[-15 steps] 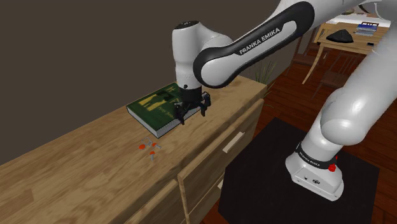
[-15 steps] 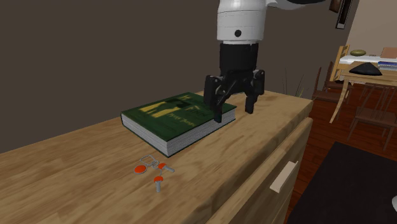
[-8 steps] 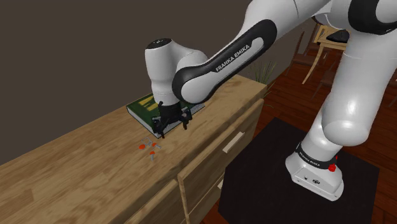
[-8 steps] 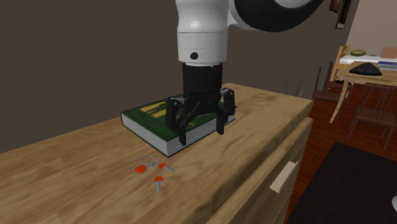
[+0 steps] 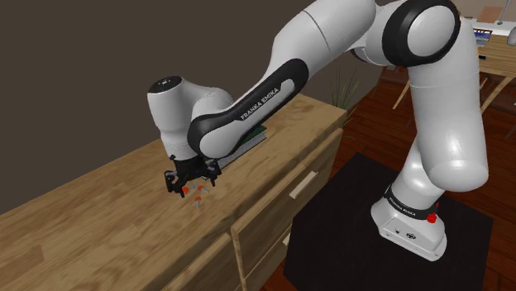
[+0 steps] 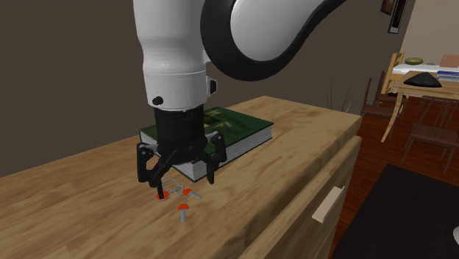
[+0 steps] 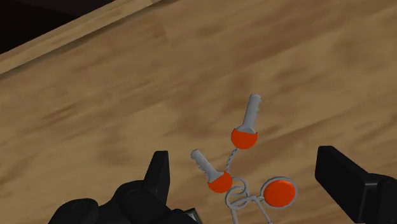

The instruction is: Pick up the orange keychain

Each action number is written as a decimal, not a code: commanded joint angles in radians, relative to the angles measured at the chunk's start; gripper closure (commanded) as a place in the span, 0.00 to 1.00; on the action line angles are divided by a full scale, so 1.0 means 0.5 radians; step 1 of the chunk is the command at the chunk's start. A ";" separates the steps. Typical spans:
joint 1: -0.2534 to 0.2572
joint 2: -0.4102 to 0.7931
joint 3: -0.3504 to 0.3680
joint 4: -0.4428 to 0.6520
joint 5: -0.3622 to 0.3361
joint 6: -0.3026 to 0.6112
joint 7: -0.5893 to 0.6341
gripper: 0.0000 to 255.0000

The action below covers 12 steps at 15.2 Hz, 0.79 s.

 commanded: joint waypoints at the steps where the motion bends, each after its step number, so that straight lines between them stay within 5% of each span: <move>1: 0.044 0.076 -0.018 0.071 -0.034 0.001 0.038 0.00; 9: 0.069 0.171 -0.057 0.032 -0.090 0.128 0.072 0.00; 10: 0.069 0.172 -0.057 0.033 -0.090 0.127 0.072 1.00; 12: 0.069 0.173 -0.057 0.034 -0.091 0.128 0.072 1.00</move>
